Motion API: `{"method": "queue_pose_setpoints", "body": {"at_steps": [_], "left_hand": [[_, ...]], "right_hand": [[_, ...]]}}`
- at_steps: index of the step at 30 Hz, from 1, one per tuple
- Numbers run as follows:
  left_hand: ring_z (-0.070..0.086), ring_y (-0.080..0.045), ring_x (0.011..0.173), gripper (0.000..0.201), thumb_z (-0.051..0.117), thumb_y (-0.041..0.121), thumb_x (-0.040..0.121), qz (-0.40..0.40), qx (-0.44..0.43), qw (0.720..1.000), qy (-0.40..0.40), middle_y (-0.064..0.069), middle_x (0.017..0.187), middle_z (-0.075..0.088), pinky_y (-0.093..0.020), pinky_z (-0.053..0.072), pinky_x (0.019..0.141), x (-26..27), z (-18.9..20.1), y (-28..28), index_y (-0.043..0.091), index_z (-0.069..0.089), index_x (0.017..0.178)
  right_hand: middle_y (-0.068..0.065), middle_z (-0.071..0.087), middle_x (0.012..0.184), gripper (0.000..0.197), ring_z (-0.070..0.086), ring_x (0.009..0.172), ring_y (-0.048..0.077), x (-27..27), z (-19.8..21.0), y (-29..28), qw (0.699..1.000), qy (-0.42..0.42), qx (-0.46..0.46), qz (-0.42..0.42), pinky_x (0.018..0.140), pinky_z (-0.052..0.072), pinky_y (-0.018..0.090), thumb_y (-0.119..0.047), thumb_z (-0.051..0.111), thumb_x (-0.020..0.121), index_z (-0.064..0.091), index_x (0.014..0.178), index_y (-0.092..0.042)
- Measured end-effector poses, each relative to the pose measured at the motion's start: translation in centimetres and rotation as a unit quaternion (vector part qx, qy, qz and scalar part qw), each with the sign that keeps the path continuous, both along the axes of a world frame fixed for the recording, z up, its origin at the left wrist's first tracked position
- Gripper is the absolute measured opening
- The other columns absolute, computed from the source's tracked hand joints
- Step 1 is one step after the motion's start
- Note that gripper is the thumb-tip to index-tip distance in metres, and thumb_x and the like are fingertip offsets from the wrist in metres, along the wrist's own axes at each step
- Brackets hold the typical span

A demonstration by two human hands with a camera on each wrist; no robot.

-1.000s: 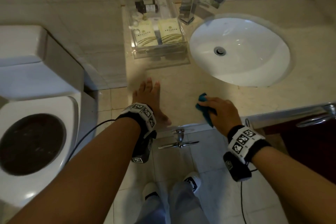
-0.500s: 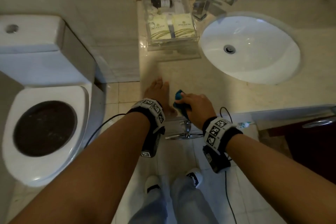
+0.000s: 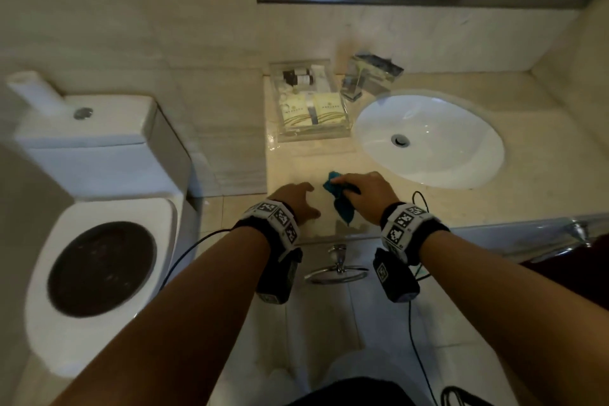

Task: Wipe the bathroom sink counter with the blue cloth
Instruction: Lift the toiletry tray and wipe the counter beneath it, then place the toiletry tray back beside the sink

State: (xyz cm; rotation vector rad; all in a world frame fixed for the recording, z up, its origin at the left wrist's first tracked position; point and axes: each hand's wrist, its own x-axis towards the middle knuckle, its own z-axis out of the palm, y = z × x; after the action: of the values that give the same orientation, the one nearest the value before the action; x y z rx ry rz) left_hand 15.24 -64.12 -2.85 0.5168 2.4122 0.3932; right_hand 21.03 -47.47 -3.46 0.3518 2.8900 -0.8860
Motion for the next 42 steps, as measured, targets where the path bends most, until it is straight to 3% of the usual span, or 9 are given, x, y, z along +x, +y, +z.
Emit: {"method": "queue_pose_setpoints", "body": {"at_steps": [3,5,12,17,24,30,35,39,42], "left_hand": [[0.039,-0.026,0.132,0.067,0.062,0.036,0.089,0.008,0.018,1.000,0.011,-0.009,0.146,0.039,-0.035,0.034,0.105,-0.1,1.2,-0.8,0.019,0.030,0.145],[0.041,-0.027,0.130,0.067,0.062,0.035,0.088,0.007,0.025,1.000,0.016,-0.011,0.144,0.040,-0.036,0.035,0.104,-0.5,1.9,-1.1,0.018,0.031,0.144],[0.034,-0.029,0.136,0.077,0.065,0.043,0.085,0.006,0.029,0.998,0.063,-0.008,0.150,0.033,-0.042,0.032,0.111,-4.3,4.7,-1.4,0.022,0.025,0.148],[0.035,-0.029,0.135,0.077,0.064,0.045,0.084,0.029,0.030,0.995,0.090,-0.007,0.150,0.033,-0.042,0.033,0.110,-8.5,6.3,0.4,0.023,0.025,0.148],[0.029,-0.032,0.138,0.084,0.064,0.048,0.082,0.104,0.004,0.991,0.079,-0.008,0.154,0.024,-0.048,0.031,0.111,-13.5,4.9,3.8,0.029,0.019,0.149],[0.036,-0.031,0.132,0.081,0.065,0.044,0.082,0.154,0.004,0.986,0.062,-0.009,0.149,0.031,-0.047,0.035,0.108,-16.0,3.6,6.1,0.028,0.020,0.148],[0.034,-0.032,0.135,0.083,0.064,0.043,0.083,0.174,-0.003,0.984,0.029,-0.010,0.152,0.027,-0.047,0.034,0.109,-18.0,2.0,6.5,0.028,0.016,0.149],[0.035,-0.031,0.134,0.086,0.065,0.043,0.083,0.189,0.003,0.982,0.023,-0.009,0.152,0.028,-0.047,0.035,0.109,-20.8,1.3,6.3,0.027,0.013,0.150],[0.038,-0.032,0.132,0.085,0.064,0.050,0.081,0.192,0.024,0.981,0.005,-0.009,0.148,0.033,-0.047,0.036,0.107,-23.1,0.4,6.3,0.027,0.017,0.148]], "right_hand": [[0.001,0.052,0.138,0.040,0.049,0.124,0.025,-0.9,1.5,0.0,0.999,-0.026,0.019,0.044,0.105,0.040,0.041,-0.019,0.057,0.086,0.056,0.124,-0.033],[0.001,0.047,0.142,0.043,0.043,0.131,0.023,-1.4,2.6,0.3,0.998,-0.032,0.035,0.048,0.110,0.034,0.040,-0.023,0.059,0.086,0.052,0.128,-0.032],[-0.002,0.035,0.149,0.061,0.035,0.136,0.022,-3.9,7.0,1.8,0.991,-0.092,0.078,0.064,0.112,0.030,0.041,-0.045,0.057,0.086,0.034,0.140,-0.030],[-0.001,0.032,0.151,0.067,0.033,0.137,0.021,-7.8,9.1,3.7,0.992,-0.080,0.069,0.070,0.112,0.029,0.039,-0.047,0.059,0.084,0.030,0.142,-0.029],[0.000,0.028,0.152,0.077,0.033,0.136,0.021,-14.8,7.4,9.0,0.990,-0.096,0.026,0.103,0.113,0.030,0.039,-0.047,0.064,0.080,0.024,0.144,-0.030],[0.000,0.033,0.149,0.082,0.035,0.135,0.021,-19.9,5.0,12.6,0.983,-0.115,0.038,0.139,0.111,0.033,0.041,-0.050,0.067,0.075,0.026,0.143,-0.027],[0.003,0.036,0.147,0.092,0.038,0.133,0.022,-25.0,0.3,14.7,0.975,-0.157,0.041,0.154,0.110,0.034,0.041,-0.068,0.055,0.064,0.026,0.141,-0.026],[0.006,0.030,0.151,0.076,0.032,0.137,0.024,-25.9,2.2,13.2,0.974,-0.167,0.042,0.148,0.112,0.028,0.034,-0.043,0.061,0.084,0.022,0.145,-0.020],[0.008,0.030,0.151,0.073,0.032,0.137,0.024,-27.6,1.2,13.2,0.976,-0.175,0.031,0.125,0.110,0.029,0.032,-0.038,0.058,0.087,0.020,0.146,-0.018]]}}
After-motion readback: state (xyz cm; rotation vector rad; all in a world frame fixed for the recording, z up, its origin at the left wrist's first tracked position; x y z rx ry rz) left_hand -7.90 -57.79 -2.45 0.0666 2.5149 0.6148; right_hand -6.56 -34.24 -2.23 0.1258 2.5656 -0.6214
